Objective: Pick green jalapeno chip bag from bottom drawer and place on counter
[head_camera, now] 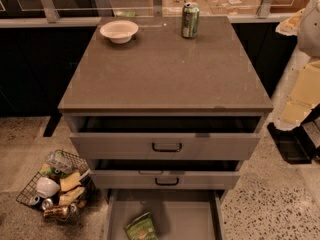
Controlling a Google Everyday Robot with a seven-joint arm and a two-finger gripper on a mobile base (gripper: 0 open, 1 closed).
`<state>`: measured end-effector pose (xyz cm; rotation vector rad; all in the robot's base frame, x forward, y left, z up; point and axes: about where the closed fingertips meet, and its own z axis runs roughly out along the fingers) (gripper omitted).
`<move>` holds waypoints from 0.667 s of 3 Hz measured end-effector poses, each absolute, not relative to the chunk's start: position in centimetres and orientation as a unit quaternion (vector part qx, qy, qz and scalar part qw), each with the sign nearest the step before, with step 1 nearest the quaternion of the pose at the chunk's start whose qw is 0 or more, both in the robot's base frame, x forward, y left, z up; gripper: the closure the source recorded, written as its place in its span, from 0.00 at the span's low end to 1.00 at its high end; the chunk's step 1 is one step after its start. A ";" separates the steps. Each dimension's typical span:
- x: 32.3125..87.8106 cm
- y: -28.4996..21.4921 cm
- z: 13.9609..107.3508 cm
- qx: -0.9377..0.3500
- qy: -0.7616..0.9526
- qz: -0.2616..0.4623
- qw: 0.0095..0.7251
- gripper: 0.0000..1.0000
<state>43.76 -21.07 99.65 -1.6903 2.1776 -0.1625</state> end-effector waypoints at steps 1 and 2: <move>43.7 -21.0 99.7 -0.601 0.774 -0.059 0.190 0.00; 42.7 -20.5 97.6 -0.604 0.770 -0.049 0.197 0.00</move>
Offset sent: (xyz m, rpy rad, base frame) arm -0.0405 0.0212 -0.0874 0.0884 0.0081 0.0542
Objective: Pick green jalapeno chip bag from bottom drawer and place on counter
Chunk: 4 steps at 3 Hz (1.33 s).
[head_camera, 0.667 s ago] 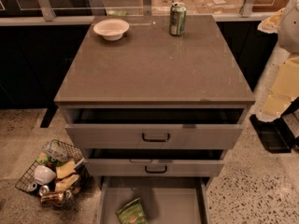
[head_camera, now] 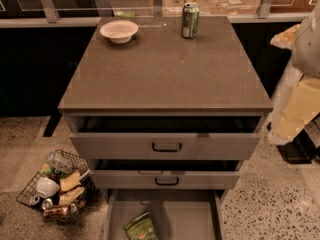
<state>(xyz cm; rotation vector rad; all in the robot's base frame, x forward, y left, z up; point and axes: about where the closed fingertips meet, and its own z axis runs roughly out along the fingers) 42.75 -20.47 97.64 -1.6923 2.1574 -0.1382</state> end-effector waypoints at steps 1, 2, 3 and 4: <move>40.5 -18.8 93.5 -0.617 0.752 -0.024 0.231 0.00; 39.0 -17.0 88.6 -0.620 0.743 -0.017 0.253 0.00; 38.1 -15.5 81.6 -0.614 0.748 0.002 0.250 0.00; 36.3 -14.7 73.4 -0.602 0.771 0.008 0.209 0.00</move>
Offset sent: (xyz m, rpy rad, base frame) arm -0.0706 0.0521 -0.2103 0.1408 -0.0048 0.0815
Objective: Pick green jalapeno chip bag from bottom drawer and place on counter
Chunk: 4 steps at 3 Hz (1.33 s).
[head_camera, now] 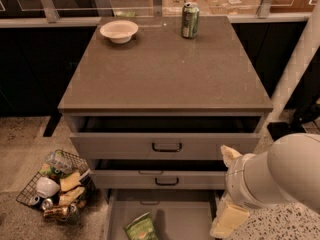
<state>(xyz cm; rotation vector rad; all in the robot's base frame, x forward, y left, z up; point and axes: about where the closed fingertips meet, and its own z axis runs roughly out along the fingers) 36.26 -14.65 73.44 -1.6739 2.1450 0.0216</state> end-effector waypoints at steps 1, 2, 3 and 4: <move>36.3 -14.6 73.5 -0.602 0.770 0.007 0.209 0.00; 37.0 -14.1 72.2 -0.601 0.771 0.019 0.212 0.00; 38.1 -12.2 68.0 -0.595 0.771 0.051 0.219 0.00; 39.2 -9.5 62.8 -0.589 0.767 0.085 0.239 0.00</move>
Offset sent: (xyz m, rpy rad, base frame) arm 0.0190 0.0110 -0.0293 0.0516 0.0201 0.0027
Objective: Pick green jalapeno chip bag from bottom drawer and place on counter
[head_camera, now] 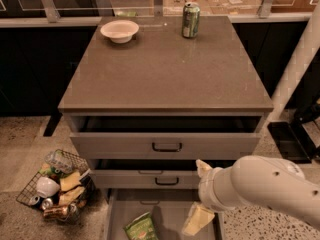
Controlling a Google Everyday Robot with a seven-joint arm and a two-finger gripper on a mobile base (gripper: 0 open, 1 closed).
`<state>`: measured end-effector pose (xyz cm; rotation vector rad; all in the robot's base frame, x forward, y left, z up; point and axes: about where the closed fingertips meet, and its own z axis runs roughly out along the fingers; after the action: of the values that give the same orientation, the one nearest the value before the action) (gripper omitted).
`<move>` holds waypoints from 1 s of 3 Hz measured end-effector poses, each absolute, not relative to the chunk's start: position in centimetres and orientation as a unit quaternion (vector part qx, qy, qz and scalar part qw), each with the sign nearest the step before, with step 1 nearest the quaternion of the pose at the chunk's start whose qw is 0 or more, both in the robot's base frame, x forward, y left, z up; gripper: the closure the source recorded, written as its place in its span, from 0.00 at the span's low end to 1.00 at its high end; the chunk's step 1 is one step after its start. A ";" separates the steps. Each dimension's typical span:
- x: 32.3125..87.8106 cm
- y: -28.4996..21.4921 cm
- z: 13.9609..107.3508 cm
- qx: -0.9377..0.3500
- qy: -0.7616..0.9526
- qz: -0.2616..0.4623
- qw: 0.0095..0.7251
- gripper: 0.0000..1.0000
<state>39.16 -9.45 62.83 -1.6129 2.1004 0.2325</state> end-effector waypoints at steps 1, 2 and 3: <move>39.8 -6.9 58.1 -0.588 0.762 0.102 0.252 0.00; 39.1 -5.3 54.6 -0.589 0.757 0.114 0.260 0.00; 38.0 -3.8 50.6 -0.584 0.758 0.132 0.259 0.00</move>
Offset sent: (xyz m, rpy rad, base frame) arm -0.0110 0.0613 -0.1310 0.1102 -0.0002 0.0334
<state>38.00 -3.77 50.57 -1.5838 2.0533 0.3576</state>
